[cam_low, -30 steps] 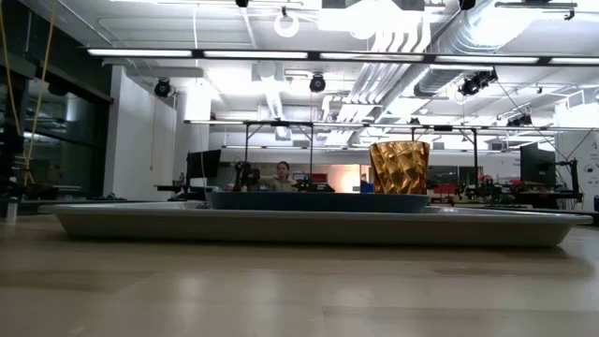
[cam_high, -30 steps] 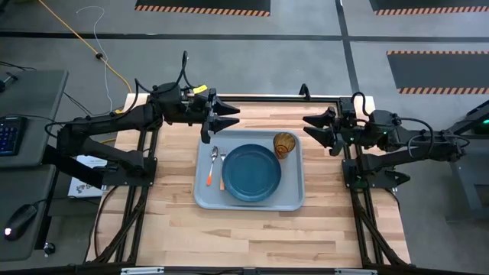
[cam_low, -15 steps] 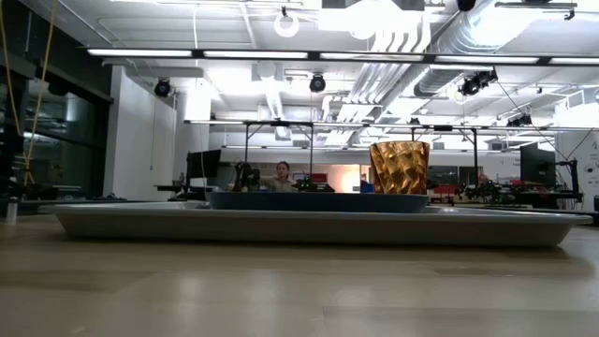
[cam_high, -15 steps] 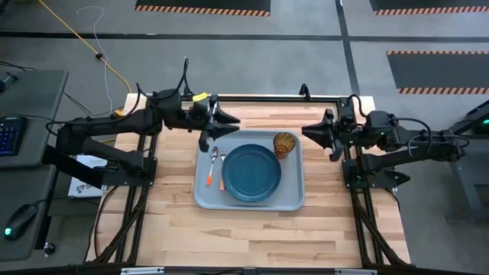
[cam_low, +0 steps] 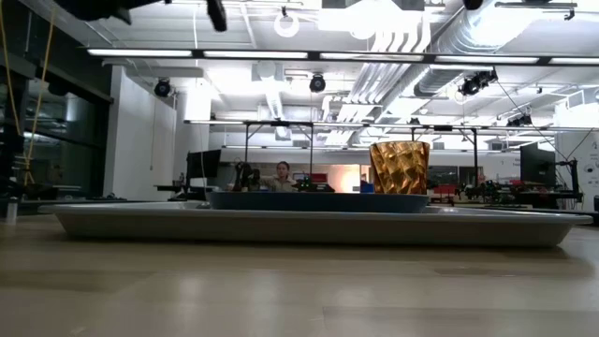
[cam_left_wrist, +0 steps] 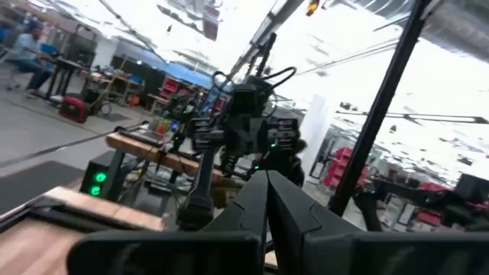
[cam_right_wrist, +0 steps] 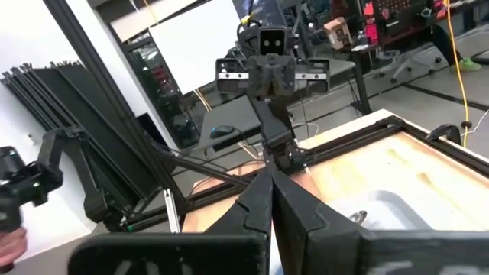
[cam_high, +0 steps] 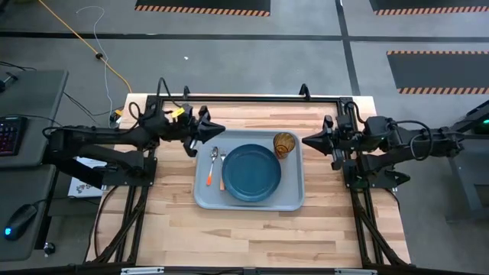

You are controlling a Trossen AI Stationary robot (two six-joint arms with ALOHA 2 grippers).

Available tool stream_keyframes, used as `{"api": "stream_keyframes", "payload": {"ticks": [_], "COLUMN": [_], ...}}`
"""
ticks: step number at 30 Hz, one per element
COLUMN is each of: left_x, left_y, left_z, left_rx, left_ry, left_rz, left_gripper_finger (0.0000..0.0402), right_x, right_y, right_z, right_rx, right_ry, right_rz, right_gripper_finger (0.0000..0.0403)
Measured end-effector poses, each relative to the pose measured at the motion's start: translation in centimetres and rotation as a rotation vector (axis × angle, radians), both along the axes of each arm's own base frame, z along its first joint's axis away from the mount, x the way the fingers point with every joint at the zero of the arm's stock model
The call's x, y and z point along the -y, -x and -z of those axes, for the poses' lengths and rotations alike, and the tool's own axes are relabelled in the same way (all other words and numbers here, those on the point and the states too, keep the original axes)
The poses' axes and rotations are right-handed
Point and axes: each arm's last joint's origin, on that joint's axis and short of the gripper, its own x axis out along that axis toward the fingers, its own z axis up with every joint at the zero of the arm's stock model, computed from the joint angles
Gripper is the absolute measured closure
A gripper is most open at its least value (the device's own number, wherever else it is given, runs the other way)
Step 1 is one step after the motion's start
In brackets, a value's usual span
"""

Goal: Pick and place plate/cup/fork/spoon on tray
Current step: Return to Home Position

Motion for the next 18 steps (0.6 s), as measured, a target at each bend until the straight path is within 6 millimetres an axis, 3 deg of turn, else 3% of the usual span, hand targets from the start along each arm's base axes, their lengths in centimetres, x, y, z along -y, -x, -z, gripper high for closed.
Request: {"api": "stream_keyframes", "payload": {"ticks": [8, 18], "left_x": [0.3, 0.8], "left_y": [2.7, 7.4], "left_z": [3.3, 7.3], "left_rx": [-0.027, 0.092], "left_ry": [0.012, 0.069], "left_rz": [-0.03, -0.144], "left_gripper_finger": [0.0401, 0.0401], "right_x": [-0.2, -0.2], "right_y": [0.1, 0.1], "right_z": [0.2, 0.4], "right_rx": [-0.021, -0.038], "right_ry": [0.012, 0.026], "right_rz": [-0.009, 0.003], "right_gripper_finger": [0.0402, 0.0403]}}
